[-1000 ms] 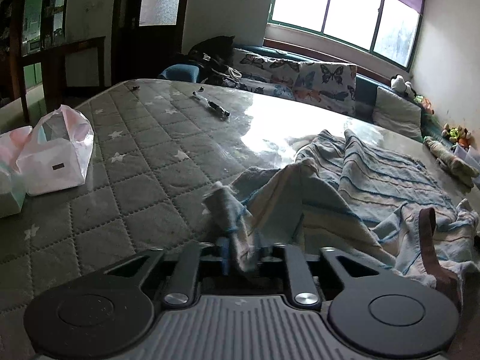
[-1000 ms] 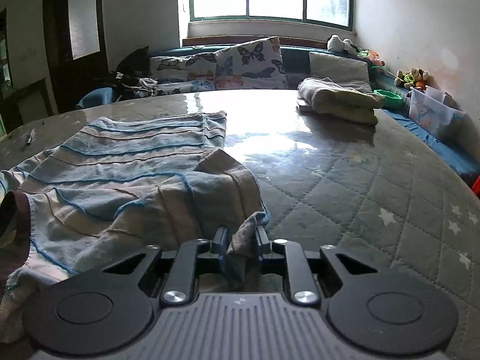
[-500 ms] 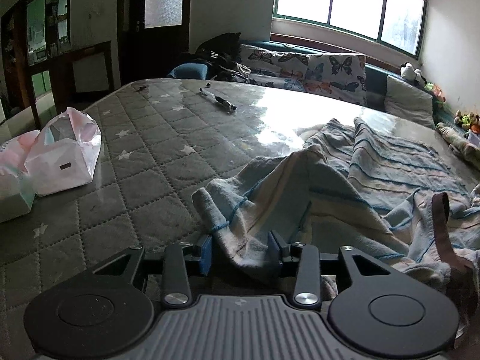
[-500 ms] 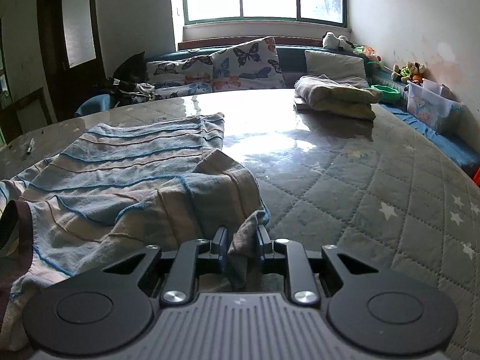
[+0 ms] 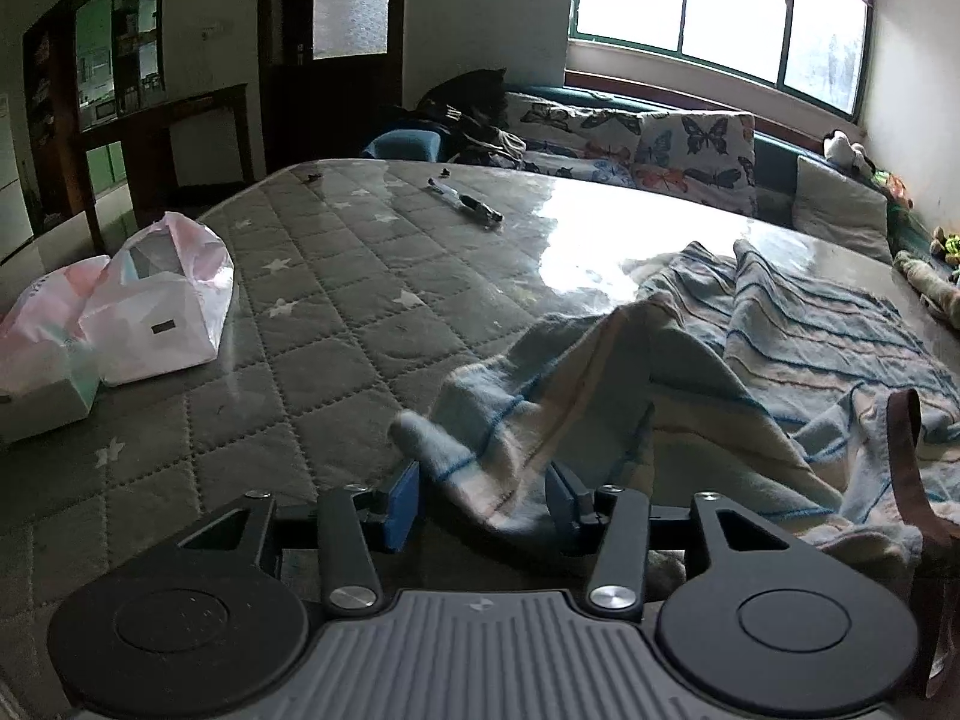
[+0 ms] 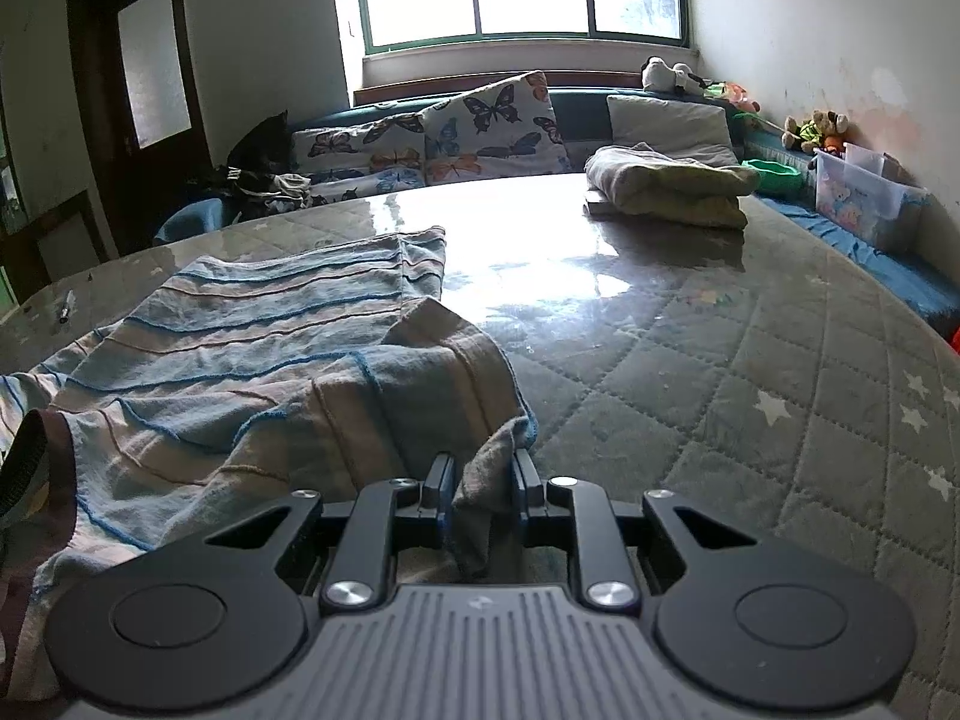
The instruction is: Fold clothes
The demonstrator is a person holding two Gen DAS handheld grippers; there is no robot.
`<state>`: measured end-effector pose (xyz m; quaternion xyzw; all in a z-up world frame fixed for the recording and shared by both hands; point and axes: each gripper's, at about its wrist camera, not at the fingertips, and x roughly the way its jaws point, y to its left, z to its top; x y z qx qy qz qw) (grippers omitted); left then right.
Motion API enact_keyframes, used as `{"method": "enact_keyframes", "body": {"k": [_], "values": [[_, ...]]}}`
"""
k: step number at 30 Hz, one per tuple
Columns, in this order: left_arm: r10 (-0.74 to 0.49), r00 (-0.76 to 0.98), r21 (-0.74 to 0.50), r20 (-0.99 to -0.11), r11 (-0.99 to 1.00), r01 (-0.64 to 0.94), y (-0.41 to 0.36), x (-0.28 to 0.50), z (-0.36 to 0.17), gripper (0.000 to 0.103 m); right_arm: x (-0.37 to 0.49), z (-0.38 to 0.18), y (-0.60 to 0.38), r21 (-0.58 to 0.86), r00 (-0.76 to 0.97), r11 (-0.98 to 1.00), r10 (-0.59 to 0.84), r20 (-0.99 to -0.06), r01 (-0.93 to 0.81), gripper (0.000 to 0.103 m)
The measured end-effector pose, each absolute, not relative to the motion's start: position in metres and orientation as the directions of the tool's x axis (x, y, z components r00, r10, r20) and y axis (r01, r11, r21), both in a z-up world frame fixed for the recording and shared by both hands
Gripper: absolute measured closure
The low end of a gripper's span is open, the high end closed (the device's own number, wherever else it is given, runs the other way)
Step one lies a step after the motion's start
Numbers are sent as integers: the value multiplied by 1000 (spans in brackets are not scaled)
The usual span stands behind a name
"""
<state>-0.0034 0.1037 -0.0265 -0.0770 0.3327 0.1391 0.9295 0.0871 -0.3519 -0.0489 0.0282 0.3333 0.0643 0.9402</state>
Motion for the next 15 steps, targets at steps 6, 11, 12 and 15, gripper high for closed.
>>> {"method": "enact_keyframes", "body": {"k": [6,11,12,15], "values": [[208,725,-80,-656,937,-341,107,3,-30,53,87,-49,-352,119,770,987,156,-619,-104,75],[211,724,-81,-656,935,-346,106,7,-31,63,87,-49,-353,131,769,986,165,-617,-106,73],[213,724,-80,-656,934,-348,106,7,-31,69,87,-48,-354,135,771,986,163,-615,-100,68],[207,727,-82,-654,937,-341,105,8,-31,82,86,-48,-358,147,775,985,159,-612,-86,63]]}}
